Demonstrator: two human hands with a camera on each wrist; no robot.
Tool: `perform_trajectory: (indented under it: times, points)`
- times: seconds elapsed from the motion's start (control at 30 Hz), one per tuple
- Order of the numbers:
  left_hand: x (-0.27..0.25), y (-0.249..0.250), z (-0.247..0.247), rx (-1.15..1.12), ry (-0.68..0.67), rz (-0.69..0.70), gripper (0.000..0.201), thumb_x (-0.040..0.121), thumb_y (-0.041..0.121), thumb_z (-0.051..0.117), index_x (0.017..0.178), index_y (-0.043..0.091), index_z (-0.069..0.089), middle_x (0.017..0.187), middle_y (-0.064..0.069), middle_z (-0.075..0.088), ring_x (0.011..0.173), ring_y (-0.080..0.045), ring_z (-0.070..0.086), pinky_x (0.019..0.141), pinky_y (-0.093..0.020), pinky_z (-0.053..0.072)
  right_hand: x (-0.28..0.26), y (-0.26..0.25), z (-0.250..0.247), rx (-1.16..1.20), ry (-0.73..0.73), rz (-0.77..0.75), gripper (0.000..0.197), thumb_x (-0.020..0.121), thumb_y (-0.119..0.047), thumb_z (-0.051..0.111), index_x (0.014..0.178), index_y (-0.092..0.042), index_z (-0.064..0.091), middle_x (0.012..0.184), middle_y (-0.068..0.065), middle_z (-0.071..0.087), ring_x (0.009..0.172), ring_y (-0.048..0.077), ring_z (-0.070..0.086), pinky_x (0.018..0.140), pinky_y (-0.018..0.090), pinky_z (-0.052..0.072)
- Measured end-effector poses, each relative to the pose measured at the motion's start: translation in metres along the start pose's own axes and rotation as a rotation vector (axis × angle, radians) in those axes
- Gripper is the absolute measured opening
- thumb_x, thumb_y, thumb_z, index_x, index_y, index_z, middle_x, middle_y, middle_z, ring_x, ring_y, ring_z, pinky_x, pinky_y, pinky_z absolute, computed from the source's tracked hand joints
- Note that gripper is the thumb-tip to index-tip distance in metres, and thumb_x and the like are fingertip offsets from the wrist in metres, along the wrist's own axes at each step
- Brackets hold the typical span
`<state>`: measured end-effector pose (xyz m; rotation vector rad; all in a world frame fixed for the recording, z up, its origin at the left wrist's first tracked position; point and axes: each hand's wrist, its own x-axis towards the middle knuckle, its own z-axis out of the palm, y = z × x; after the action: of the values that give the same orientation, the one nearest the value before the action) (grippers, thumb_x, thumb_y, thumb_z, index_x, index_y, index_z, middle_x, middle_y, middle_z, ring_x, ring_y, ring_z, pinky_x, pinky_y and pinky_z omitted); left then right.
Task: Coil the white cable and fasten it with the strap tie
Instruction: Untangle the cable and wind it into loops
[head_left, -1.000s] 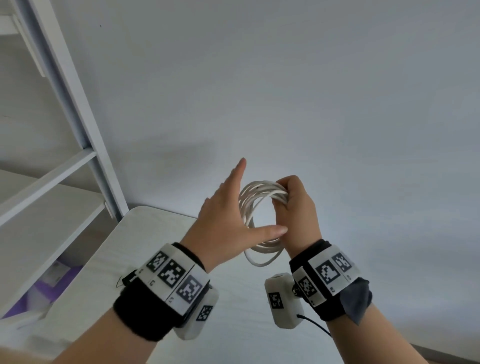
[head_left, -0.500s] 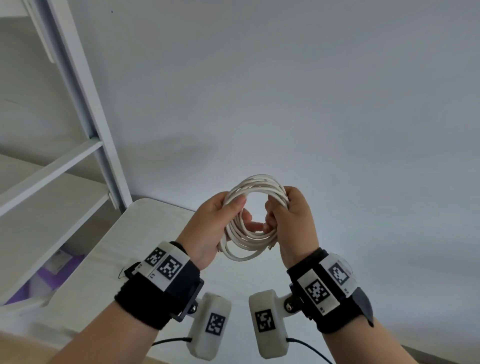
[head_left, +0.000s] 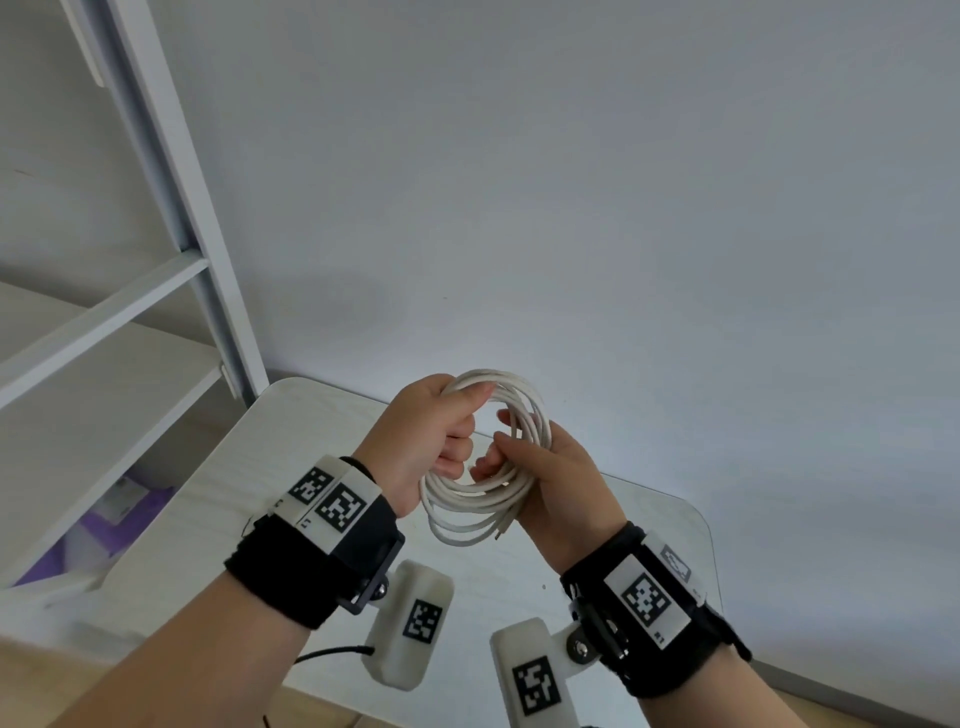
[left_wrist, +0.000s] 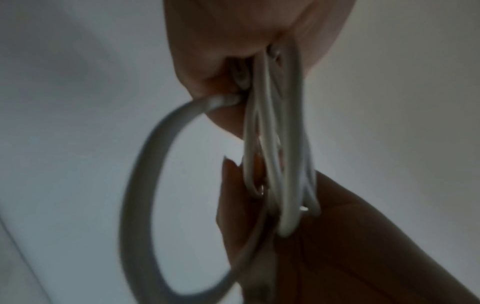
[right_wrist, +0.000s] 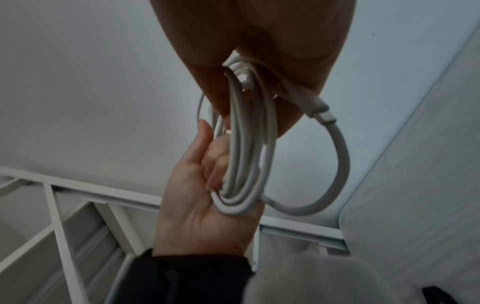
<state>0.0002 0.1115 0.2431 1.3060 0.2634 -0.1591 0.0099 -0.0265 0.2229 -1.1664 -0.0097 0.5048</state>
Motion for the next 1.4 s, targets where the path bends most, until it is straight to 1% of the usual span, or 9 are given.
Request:
perform_trajectory:
  times: [0.17,0.27,0.53,0.7,0.83,1.03,1.13,1.27,1.4]
  points:
    - [-0.002,0.005,-0.002,0.176,-0.061,-0.034,0.034,0.089,0.027,0.060,0.065,0.019,0.037,0.047,0.009,0.026,0.035,-0.006,0.020,0.032,-0.016,0.019,0.002,-0.007,0.000,0.010,-0.066,0.024,0.019,0.083,0.001,0.056,0.094,-0.011,0.066,0.075,0.010,0.065,0.064,0.024,0.061,0.067,0.035,0.054]
    - [-0.001,0.008,-0.001,0.172,-0.055,-0.039,0.035,0.089,0.028,0.060,0.064,0.020,0.037,0.049,0.008,0.026,0.037,-0.006,0.019,0.033,-0.016,0.018,0.002,-0.004,0.002,0.008,-0.036,0.009,0.011,0.087,-0.003,0.054,0.090,-0.010,0.062,0.063,0.006,0.057,0.053,0.016,0.053,0.061,0.030,0.052]
    - [-0.001,-0.007,0.000,-0.195,-0.093,-0.054,0.017,0.087,0.024,0.061,0.081,0.008,0.059,0.054,0.004,0.047,0.043,-0.006,0.043,0.049,-0.019,0.048,0.008,-0.009,0.002,0.019,0.164,-0.072,0.005,0.092,-0.011,0.048,0.095,-0.010,0.052,0.048,-0.007,0.032,0.039,0.005,0.026,0.038,0.017,0.031]
    - [-0.010,-0.028,0.002,-0.281,-0.099,-0.041,0.034,0.077,0.032,0.060,0.094,0.003,0.066,0.059,0.002,0.056,0.055,-0.010,0.056,0.059,-0.022,0.052,0.013,-0.005,0.002,0.013,0.281,-0.108,0.006,0.092,-0.009,0.047,0.088,-0.011,0.052,0.052,-0.004,0.031,0.040,0.007,0.026,0.036,0.018,0.028]
    - [-0.014,-0.036,0.003,-0.264,-0.066,-0.036,0.029,0.076,0.041,0.056,0.077,0.012,0.055,0.053,0.005,0.052,0.056,-0.012,0.055,0.065,-0.026,0.045,0.013,0.007,0.003,0.108,0.304,-0.050,0.014,0.093,-0.009,0.044,0.082,-0.009,0.054,0.053,-0.004,0.032,0.039,0.006,0.027,0.035,0.017,0.029]
    - [-0.005,-0.028,-0.013,-0.419,0.030,-0.146,0.043,0.087,0.050,0.050,0.060,0.017,0.042,0.040,0.010,0.025,0.031,-0.006,0.024,0.034,-0.018,0.027,0.011,0.018,0.002,0.106,0.032,0.125,0.012,0.091,-0.008,0.050,0.079,-0.009,0.052,0.050,0.000,0.045,0.044,0.014,0.050,0.056,0.028,0.050]
    - [-0.006,-0.025,-0.019,-0.243,0.038,-0.158,0.052,0.086,0.056,0.049,0.053,0.020,0.032,0.041,0.008,0.022,0.032,-0.007,0.017,0.033,-0.018,0.016,0.010,0.016,0.000,0.052,-0.060,0.177,0.009,0.086,0.000,0.053,0.079,-0.006,0.054,0.052,0.005,0.050,0.050,0.019,0.057,0.060,0.030,0.053]
    - [-0.007,-0.022,-0.016,-0.041,0.042,-0.178,0.058,0.085,0.059,0.048,0.047,0.020,0.028,0.041,0.007,0.020,0.034,-0.008,0.015,0.035,-0.018,0.014,0.011,0.014,-0.001,0.081,-0.083,0.182,0.011,0.084,0.003,0.054,0.079,-0.007,0.053,0.053,0.005,0.045,0.049,0.017,0.049,0.059,0.029,0.052]
    - [-0.007,-0.021,-0.013,-0.075,0.002,-0.175,0.055,0.086,0.057,0.048,0.049,0.020,0.030,0.043,0.006,0.021,0.036,-0.009,0.016,0.035,-0.019,0.018,0.012,0.011,0.002,0.076,0.006,0.172,0.027,0.084,0.003,0.049,0.066,-0.016,0.044,0.044,-0.006,0.030,0.036,0.008,0.031,0.042,0.021,0.040]
